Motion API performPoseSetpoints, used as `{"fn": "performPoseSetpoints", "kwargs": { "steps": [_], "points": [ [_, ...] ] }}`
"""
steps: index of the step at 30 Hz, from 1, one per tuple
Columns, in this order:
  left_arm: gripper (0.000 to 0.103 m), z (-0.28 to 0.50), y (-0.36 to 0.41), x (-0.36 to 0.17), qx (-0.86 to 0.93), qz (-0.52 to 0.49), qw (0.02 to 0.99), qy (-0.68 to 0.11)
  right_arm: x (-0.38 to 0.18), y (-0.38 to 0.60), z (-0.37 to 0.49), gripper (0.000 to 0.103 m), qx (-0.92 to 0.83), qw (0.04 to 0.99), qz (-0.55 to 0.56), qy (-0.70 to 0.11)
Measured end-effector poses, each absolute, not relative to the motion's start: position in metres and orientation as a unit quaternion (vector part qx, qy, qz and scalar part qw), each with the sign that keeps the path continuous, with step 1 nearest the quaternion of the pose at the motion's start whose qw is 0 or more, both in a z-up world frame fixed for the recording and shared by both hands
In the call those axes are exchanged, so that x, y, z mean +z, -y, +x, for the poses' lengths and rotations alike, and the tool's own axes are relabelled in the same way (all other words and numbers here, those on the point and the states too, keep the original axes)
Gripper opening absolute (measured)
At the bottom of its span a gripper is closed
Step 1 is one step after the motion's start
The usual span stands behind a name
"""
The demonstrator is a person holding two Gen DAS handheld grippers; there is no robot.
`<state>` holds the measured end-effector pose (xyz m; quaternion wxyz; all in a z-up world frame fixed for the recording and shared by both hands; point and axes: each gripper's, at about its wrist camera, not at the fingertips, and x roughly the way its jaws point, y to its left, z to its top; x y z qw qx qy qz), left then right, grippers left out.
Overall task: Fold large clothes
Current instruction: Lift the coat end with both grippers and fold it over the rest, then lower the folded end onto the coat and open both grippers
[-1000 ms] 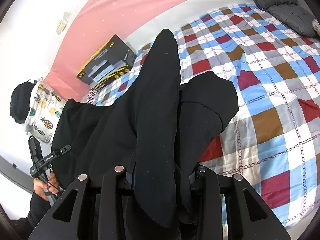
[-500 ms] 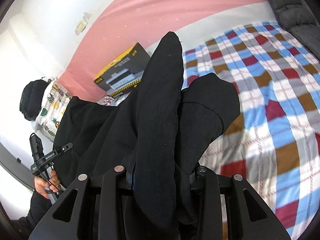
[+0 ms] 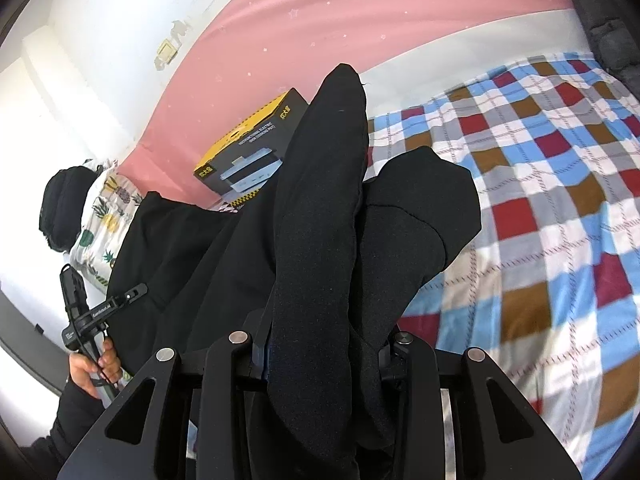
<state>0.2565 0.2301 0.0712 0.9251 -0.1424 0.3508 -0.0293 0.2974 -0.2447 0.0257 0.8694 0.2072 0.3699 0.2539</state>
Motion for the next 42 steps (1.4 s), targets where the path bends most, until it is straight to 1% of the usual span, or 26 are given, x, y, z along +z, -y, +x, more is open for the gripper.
{"fn": "performPoseSetpoints", "kwargs": {
  "steps": [7,12,16,17,18,19,20,21,22,23,24,29,33,34,35,37,38,39,42],
  "points": [
    [0.028,0.308,-0.253,0.052,-0.026,-0.134,0.928,-0.346,0.001,0.228,0.350,0.034,0.260,0.863,0.212,-0.377],
    [0.029,0.349,-0.271,0.007,-0.020,-0.137,0.920,-0.367,-0.045,0.222,0.385,0.035,0.252,0.850,0.222,-0.406],
    [0.030,0.370,-0.286,-0.048,0.004,-0.148,0.903,-0.404,-0.094,0.226,0.399,0.038,0.228,0.833,0.222,-0.453],
    [0.032,0.371,-0.293,-0.059,0.010,-0.160,0.898,-0.410,-0.106,0.233,0.400,0.042,0.223,0.825,0.236,-0.462],
    [0.034,0.371,-0.301,-0.073,0.010,-0.178,0.891,-0.418,-0.118,0.240,0.401,0.047,0.223,0.816,0.255,-0.469],
    [0.040,0.372,-0.310,-0.087,0.004,-0.200,0.883,-0.424,-0.124,0.244,0.401,0.051,0.225,0.809,0.264,-0.474],
    [0.045,0.371,-0.314,-0.097,0.001,-0.212,0.879,-0.427,-0.130,0.246,0.401,0.056,0.226,0.805,0.269,-0.477],
    [0.048,0.370,-0.317,-0.105,-0.001,-0.221,0.877,-0.427,-0.133,0.246,0.400,0.061,0.225,0.805,0.267,-0.479],
    [0.053,0.369,-0.318,-0.109,-0.002,-0.224,0.877,-0.426,-0.134,0.246,0.401,0.064,0.221,0.806,0.265,-0.480],
    [0.056,0.369,-0.319,-0.110,-0.001,-0.227,0.876,-0.425,-0.134,0.246,0.401,0.068,0.216,0.806,0.265,-0.483],
    [0.056,0.368,-0.320,-0.110,-0.002,-0.234,0.874,-0.426,-0.133,0.247,0.402,0.069,0.212,0.805,0.265,-0.487],
    [0.056,0.355,-0.330,-0.093,0.000,-0.247,0.873,-0.421,-0.109,0.259,0.387,0.069,0.183,0.825,0.225,-0.485],
    [0.056,0.331,-0.343,-0.074,0.017,-0.254,0.884,-0.392,-0.069,0.271,0.368,0.069,0.130,0.879,0.161,-0.429],
    [0.054,0.328,-0.343,-0.068,0.023,-0.251,0.891,-0.379,-0.058,0.268,0.366,0.069,0.127,0.890,0.146,-0.413],
    [0.054,0.327,-0.342,-0.062,0.028,-0.249,0.896,-0.366,-0.051,0.263,0.368,0.068,0.125,0.896,0.133,-0.405],
    [0.054,0.332,-0.336,-0.046,0.029,-0.243,0.907,-0.344,-0.041,0.246,0.375,0.049,0.115,0.908,0.094,-0.392],
    [0.054,0.338,-0.330,-0.040,0.026,-0.237,0.911,-0.337,-0.039,0.235,0.385,0.035,0.116,0.909,0.077,-0.393],
    [0.054,0.350,-0.322,-0.034,0.024,-0.218,0.916,-0.335,-0.042,0.226,0.397,0.030,0.117,0.907,0.071,-0.398],
    [0.054,0.387,-0.293,-0.033,0.028,-0.137,0.927,-0.349,-0.059,0.206,0.431,0.026,0.120,0.899,0.061,-0.418]
  ]
}}
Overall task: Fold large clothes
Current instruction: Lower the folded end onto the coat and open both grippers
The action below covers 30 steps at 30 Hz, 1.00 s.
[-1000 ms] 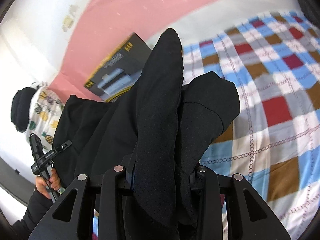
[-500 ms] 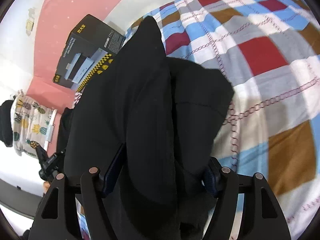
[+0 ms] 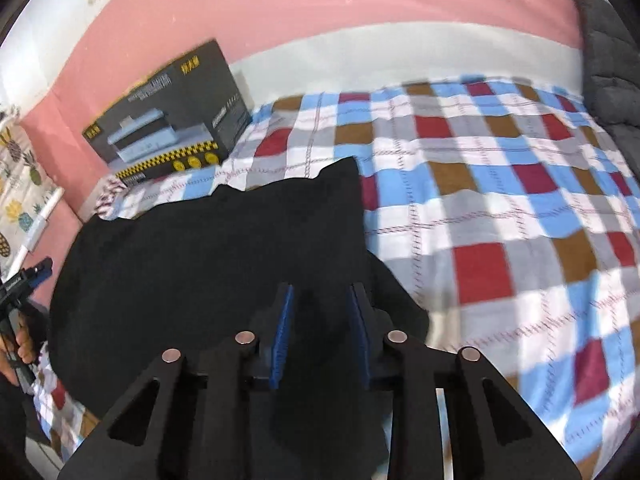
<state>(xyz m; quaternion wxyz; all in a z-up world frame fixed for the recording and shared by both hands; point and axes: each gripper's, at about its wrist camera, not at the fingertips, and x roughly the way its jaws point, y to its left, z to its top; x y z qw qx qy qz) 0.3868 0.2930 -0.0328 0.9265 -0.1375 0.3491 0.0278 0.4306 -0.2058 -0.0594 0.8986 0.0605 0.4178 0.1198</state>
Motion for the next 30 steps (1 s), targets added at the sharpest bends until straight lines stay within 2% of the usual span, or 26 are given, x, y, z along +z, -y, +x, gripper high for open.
{"fn": "performPoseSetpoints", "kwargs": {
  "steps": [6,12,17,21,25,30],
  "points": [
    [0.052,0.439,-0.285,-0.084,0.059,-0.085,0.906,-0.411,-0.111,0.210,0.469,0.025,0.085,0.880,0.059,-0.464],
    [0.052,0.436,-0.272,-0.079,0.071,-0.039,0.907,-0.414,-0.103,0.217,0.466,0.025,0.075,0.877,0.070,-0.469],
    [0.052,0.384,-0.270,-0.046,0.057,-0.062,0.922,-0.379,-0.065,0.215,0.414,0.027,0.098,0.897,0.061,-0.428],
    [0.052,0.317,-0.260,-0.036,0.045,-0.074,0.929,-0.359,-0.059,0.212,0.357,0.027,0.116,0.901,0.041,-0.415],
    [0.052,0.264,-0.257,-0.059,0.059,-0.084,0.921,-0.375,-0.078,0.212,0.311,0.027,0.112,0.893,0.038,-0.434],
    [0.052,0.249,-0.262,-0.094,0.083,-0.111,0.898,-0.418,-0.102,0.212,0.310,0.027,0.103,0.874,0.029,-0.474]
  ]
}}
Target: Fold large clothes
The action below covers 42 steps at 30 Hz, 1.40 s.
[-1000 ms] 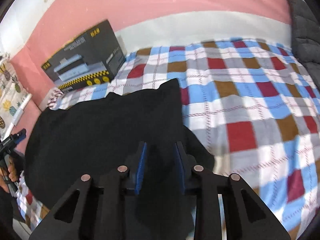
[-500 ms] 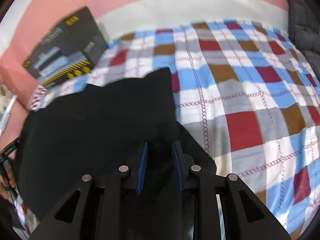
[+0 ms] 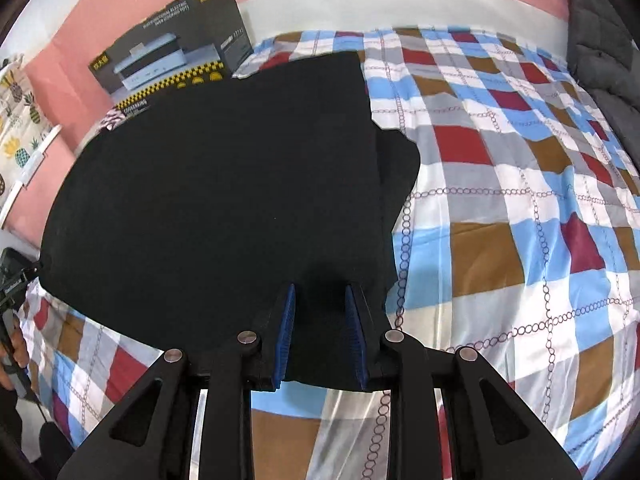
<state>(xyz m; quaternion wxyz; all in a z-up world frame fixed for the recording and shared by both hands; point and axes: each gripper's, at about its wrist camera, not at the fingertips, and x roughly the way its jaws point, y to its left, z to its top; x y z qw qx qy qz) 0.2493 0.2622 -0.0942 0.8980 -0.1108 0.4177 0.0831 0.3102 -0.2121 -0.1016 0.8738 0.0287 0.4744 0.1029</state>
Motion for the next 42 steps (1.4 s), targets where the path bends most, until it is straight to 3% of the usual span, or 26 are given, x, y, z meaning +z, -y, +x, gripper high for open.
{"fn": "performPoseSetpoints", "kwargs": {
  "steps": [5,10,15,30,42],
  "points": [
    [0.052,0.229,-0.246,-0.070,0.079,-0.104,0.903,-0.408,-0.075,0.205,0.290,0.027,0.104,0.883,0.017,-0.458],
    [0.054,0.192,-0.215,-0.042,0.069,-0.092,0.910,-0.399,-0.050,0.195,0.242,0.045,0.121,0.895,0.009,-0.429],
    [0.065,0.149,-0.177,-0.020,0.059,-0.075,0.917,-0.386,-0.034,0.187,0.189,0.046,0.134,0.903,0.000,-0.409],
    [0.065,0.053,-0.111,-0.013,0.076,-0.073,0.915,-0.391,-0.023,0.185,0.087,0.049,0.140,0.907,-0.010,-0.396],
    [0.065,0.042,-0.098,-0.021,0.063,-0.084,0.909,-0.404,-0.032,0.177,0.062,0.049,0.139,0.905,-0.025,-0.401]
  ]
}}
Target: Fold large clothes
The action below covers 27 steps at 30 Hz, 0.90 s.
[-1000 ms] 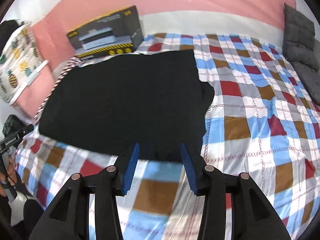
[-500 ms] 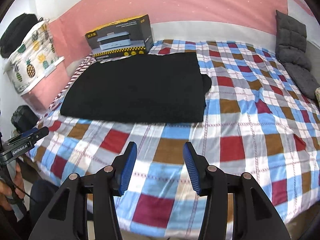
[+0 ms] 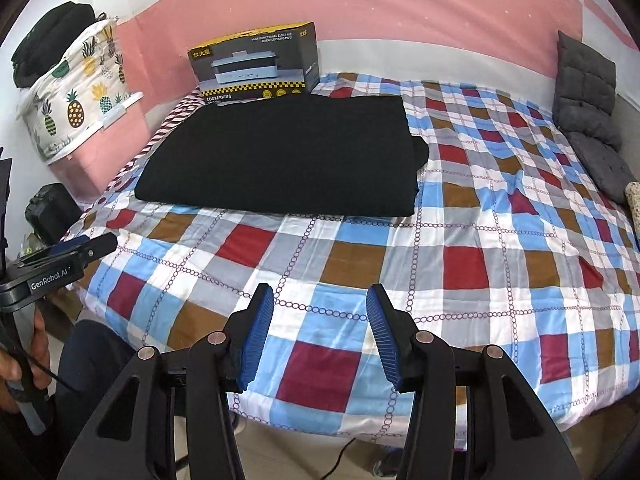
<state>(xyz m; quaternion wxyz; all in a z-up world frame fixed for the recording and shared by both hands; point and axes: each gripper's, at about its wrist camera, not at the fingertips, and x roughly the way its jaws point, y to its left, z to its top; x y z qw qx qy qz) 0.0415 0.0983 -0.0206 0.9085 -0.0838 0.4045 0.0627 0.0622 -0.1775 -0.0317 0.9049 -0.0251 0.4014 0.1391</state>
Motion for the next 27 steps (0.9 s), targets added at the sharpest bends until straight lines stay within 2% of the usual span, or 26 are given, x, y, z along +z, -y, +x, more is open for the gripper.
{"fn": "performPoseSetpoints", "kwargs": {
  "steps": [27],
  "points": [
    [0.065,0.047,-0.102,-0.032,0.072,-0.067,0.902,-0.420,-0.048,0.166,0.077,0.050,0.145,0.897,-0.037,-0.416]
  ]
}}
